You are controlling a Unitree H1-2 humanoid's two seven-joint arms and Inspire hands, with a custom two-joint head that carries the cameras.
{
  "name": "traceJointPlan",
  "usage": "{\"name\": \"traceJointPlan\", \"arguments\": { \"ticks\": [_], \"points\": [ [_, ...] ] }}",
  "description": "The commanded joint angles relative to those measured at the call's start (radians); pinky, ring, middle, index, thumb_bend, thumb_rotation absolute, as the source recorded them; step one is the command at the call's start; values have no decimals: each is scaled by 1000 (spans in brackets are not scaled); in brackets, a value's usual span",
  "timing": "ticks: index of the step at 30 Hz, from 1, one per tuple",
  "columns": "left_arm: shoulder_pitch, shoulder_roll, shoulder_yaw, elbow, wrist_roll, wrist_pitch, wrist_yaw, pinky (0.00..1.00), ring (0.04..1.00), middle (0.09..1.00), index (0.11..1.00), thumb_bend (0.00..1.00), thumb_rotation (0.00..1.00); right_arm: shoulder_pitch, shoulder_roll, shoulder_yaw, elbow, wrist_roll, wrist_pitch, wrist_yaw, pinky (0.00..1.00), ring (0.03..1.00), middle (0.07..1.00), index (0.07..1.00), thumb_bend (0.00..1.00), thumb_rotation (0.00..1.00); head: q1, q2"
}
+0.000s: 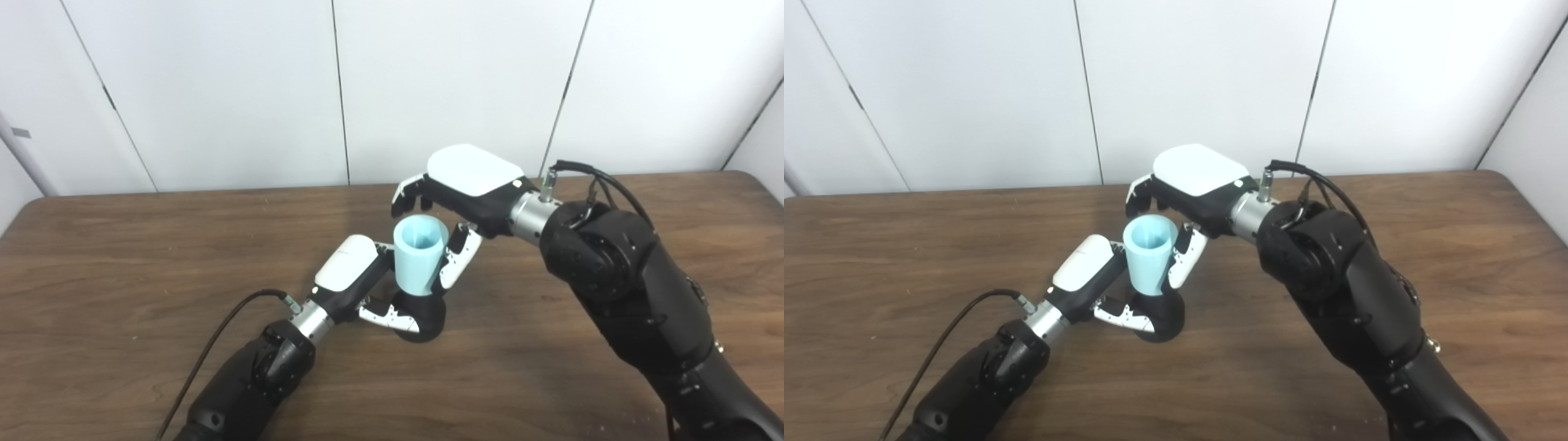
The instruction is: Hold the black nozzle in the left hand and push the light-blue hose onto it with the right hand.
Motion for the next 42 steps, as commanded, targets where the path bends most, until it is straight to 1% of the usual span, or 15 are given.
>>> {"name": "traceJointPlan", "arguments": {
  "ticks": [1, 5, 8, 12, 13, 15, 17, 20, 22, 24, 25, 28, 30, 35, 42],
  "points": [
    [210, -33, -53, 119, 20, 31, -17, 505, 470, 423, 427, 655, 416, -53, -8, -41, -48, -4, -38, -67, 627, 720, 779, 729, 941, 206, 0, 2],
    [211, -34, -52, 113, 20, 37, -22, 505, 472, 424, 426, 657, 418, -47, -15, -47, -45, 1, -48, -73, 649, 756, 819, 752, 945, 209, 2, 3],
    [212, -35, -51, 109, 21, 38, -22, 506, 470, 424, 426, 660, 422, -34, -23, -58, -61, 8, -50, -73, 694, 784, 830, 763, 946, 207, 6, 5],
    [211, -35, -50, 112, 22, 37, -19, 506, 466, 424, 426, 659, 420, 3, -32, -71, -94, 6, -64, -88, 737, 816, 839, 770, 938, 222, 1, 5],
    [210, -35, -50, 114, 23, 37, -18, 506, 465, 424, 426, 659, 420, 16, -34, -73, -103, 4, -72, -96, 748, 830, 846, 774, 926, 241, 1, 5],
    [210, -36, -52, 117, 27, 37, -16, 506, 465, 424, 427, 660, 421, 41, -36, -80, -117, 8, -95, -119, 763, 842, 854, 777, 917, 263, 1, 5],
    [209, -36, -52, 116, 28, 38, -17, 506, 465, 424, 429, 663, 424, 66, -42, -90, -123, 24, -134, -152, 807, 853, 862, 779, 912, 282, 4, 4],
    [209, -35, -53, 113, 28, 41, -19, 506, 465, 424, 430, 664, 425, 96, -54, -105, -121, 61, -199, -191, 916, 898, 889, 790, 897, 296, 4, 4],
    [209, -34, -54, 111, 28, 44, -21, 506, 465, 424, 430, 664, 426, 110, -62, -114, -119, 84, -233, -204, 943, 913, 899, 796, 891, 297, 5, 4],
    [209, -34, -54, 110, 28, 46, -20, 506, 465, 424, 430, 664, 426, 129, -73, -122, -115, 112, -270, -219, 981, 946, 923, 810, 882, 288, 5, 4],
    [209, -34, -54, 111, 28, 44, -19, 506, 465, 424, 430, 662, 424, 144, -83, -126, -115, 131, -293, -227, 994, 977, 951, 827, 879, 274, 5, 4],
    [208, -35, -53, 116, 27, 39, -16, 506, 463, 424, 430, 662, 424, 175, -99, -137, -117, 167, -336, -236, 1000, 999, 984, 856, 877, 244, 4, 3],
    [207, -35, -53, 117, 28, 39, -15, 505, 463, 424, 431, 662, 424, 189, -106, -140, -116, 177, -361, -243, 1000, 1000, 989, 863, 880, 230, 6, 3],
    [206, -34, -52, 125, 27, 32, -14, 504, 458, 418, 434, 662, 424, 204, -113, -145, -117, 185, -397, -257, 1000, 1000, 1000, 876, 895, 200, 6, 2],
    [208, -36, -48, 121, 25, 36, -15, 504, 462, 419, 434, 662, 424, 214, -117, -146, -102, 161, -440, -277, 1000, 1000, 1000, 888, 918, 223, 7, 1]
  ]
}}
